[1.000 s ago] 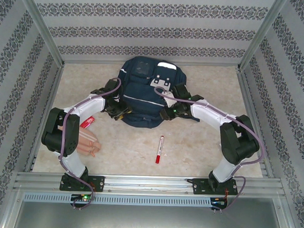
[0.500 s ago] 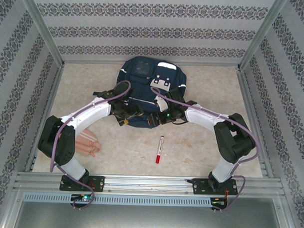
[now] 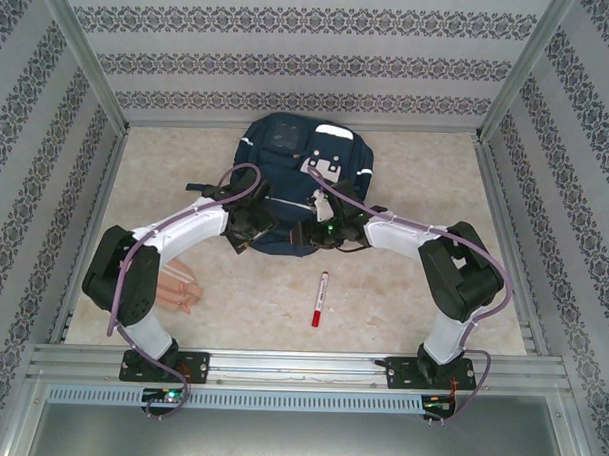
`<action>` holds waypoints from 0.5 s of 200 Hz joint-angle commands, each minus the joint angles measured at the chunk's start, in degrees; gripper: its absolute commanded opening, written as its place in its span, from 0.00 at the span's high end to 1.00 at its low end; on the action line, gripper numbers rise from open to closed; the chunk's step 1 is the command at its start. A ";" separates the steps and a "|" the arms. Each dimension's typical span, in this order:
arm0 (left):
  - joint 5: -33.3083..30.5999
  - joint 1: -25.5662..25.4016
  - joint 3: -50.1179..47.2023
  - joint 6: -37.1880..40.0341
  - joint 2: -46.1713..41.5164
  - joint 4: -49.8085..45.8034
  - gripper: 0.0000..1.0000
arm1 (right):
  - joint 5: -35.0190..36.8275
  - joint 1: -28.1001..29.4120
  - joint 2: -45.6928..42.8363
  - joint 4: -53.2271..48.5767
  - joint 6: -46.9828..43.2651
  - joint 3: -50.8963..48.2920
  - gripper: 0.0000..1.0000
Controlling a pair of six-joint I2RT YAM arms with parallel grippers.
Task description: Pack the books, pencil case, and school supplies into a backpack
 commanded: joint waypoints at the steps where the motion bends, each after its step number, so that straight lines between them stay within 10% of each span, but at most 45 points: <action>1: -1.89 0.20 0.29 -1.00 2.92 1.58 0.27 | 4.79 1.69 -1.54 3.10 9.94 -2.13 0.55; 100: 0.01 0.13 0.26 -0.16 4.94 3.74 0.40 | 13.43 5.00 0.30 6.43 20.06 -0.88 0.73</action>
